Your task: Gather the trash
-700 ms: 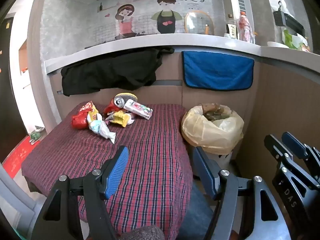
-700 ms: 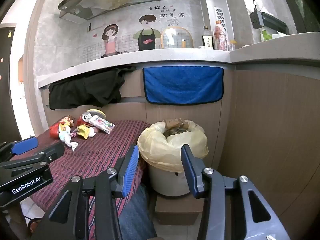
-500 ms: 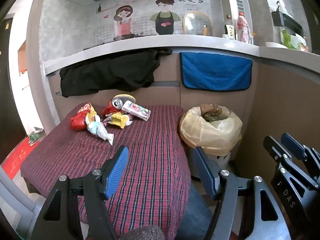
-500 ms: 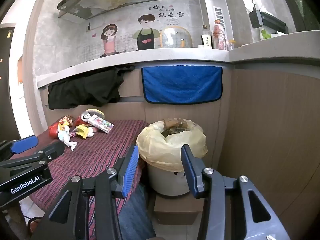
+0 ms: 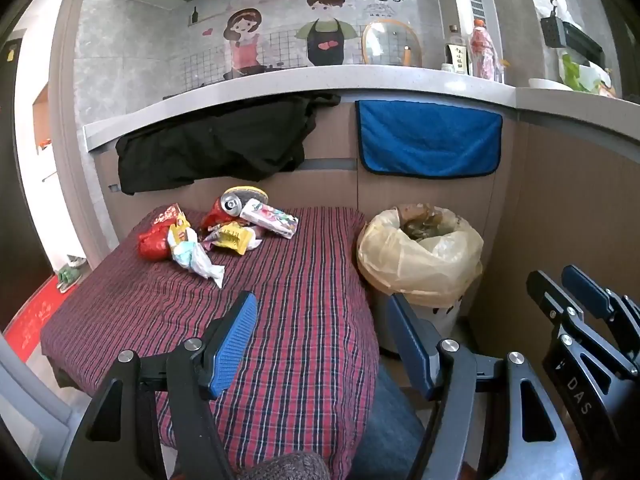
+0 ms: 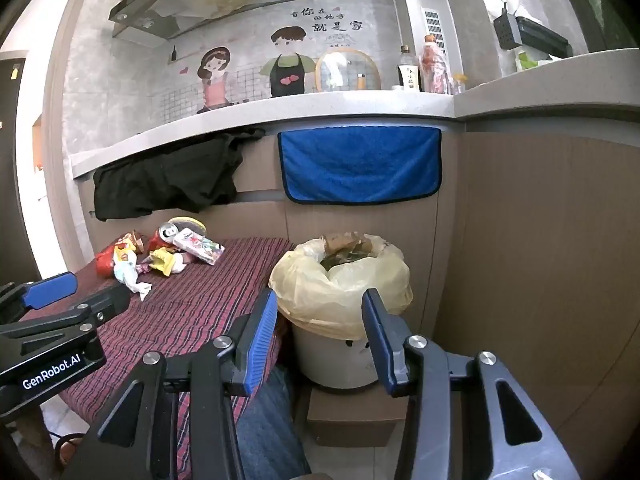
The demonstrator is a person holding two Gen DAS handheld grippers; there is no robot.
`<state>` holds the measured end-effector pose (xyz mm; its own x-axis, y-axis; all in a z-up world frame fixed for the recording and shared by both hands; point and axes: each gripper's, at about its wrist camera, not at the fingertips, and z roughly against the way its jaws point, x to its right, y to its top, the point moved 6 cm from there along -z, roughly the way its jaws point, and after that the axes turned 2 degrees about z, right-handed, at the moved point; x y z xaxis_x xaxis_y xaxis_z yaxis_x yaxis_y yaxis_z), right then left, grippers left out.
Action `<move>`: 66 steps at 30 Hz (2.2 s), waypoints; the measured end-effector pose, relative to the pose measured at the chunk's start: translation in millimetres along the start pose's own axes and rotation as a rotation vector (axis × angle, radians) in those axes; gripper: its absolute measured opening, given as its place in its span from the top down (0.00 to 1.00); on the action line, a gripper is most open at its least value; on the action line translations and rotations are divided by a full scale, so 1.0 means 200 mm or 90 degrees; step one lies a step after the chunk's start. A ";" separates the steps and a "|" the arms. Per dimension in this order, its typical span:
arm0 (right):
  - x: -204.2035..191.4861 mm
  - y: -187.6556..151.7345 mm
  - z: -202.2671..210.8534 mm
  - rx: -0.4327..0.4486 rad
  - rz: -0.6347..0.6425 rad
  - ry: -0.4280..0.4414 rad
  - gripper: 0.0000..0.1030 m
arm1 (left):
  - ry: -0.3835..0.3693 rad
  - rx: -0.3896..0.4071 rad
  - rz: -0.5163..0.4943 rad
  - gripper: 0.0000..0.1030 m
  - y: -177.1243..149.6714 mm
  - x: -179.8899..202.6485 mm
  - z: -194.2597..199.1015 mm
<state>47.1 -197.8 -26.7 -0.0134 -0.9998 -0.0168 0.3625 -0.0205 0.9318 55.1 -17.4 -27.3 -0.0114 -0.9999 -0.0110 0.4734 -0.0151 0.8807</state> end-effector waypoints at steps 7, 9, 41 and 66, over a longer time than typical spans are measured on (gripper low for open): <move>0.01 -0.01 0.00 -0.002 0.000 -0.007 0.59 | -0.004 0.002 -0.004 0.34 -0.02 0.02 -0.01; 0.02 -0.01 -0.01 -0.004 -0.005 -0.004 0.59 | -0.005 0.002 -0.002 0.34 -0.03 0.01 -0.01; 0.03 0.03 0.04 0.009 -0.011 -0.007 0.59 | -0.005 0.007 -0.002 0.34 0.01 -0.03 0.01; 0.04 0.04 0.04 0.007 -0.010 -0.007 0.59 | -0.004 0.005 0.001 0.34 0.01 0.00 0.00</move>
<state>41.7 -206.3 -16.5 -0.0286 -0.9992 -0.0278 0.3513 -0.0361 0.9356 55.8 -17.6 -24.3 -0.0159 -0.9998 -0.0077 0.4668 -0.0142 0.8842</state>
